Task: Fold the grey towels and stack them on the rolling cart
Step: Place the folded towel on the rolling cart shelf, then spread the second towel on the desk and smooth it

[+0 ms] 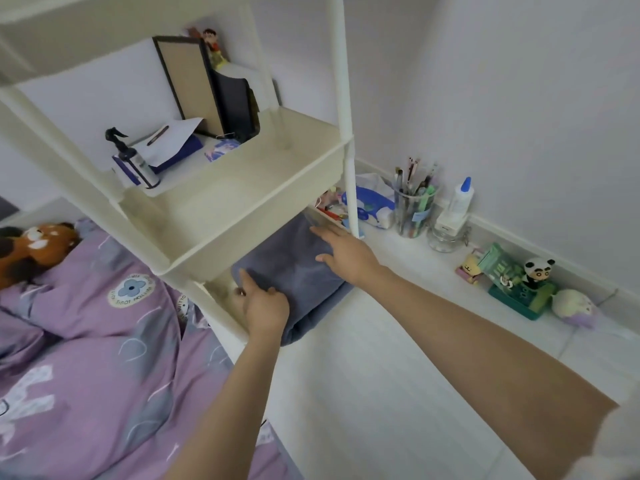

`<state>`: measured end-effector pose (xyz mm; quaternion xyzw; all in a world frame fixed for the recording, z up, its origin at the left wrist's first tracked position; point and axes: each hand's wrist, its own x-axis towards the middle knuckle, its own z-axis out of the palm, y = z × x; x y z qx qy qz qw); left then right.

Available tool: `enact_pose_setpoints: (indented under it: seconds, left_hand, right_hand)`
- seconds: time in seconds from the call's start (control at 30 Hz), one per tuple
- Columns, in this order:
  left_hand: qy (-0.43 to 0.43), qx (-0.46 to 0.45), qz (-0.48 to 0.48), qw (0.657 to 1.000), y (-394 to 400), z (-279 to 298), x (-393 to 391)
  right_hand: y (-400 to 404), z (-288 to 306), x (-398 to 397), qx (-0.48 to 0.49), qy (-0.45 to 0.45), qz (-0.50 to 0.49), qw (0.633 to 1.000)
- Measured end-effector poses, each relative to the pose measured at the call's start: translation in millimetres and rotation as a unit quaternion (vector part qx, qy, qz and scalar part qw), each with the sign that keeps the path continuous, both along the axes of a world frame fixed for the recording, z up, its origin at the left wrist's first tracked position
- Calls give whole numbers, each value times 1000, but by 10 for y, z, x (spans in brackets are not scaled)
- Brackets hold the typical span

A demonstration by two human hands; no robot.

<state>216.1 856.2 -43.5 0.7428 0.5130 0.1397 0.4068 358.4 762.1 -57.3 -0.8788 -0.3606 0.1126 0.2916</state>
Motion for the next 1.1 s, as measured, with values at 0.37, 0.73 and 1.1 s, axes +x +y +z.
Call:
enact_pose_setpoints:
  seconds: [0.37, 0.73, 1.1]
  left_hand:
    - [119, 189, -108, 969, 6, -133, -79]
    - [254, 230, -239, 909, 26, -181, -58]
    - [73, 269, -439, 854, -1161, 259, -230]
  right_hand:
    - [107, 12, -66, -111, -188, 44, 975]
    - [-74, 21, -233, -209, -244, 35, 946]
    - [-1404, 184, -1038, 19, -141, -202, 969]
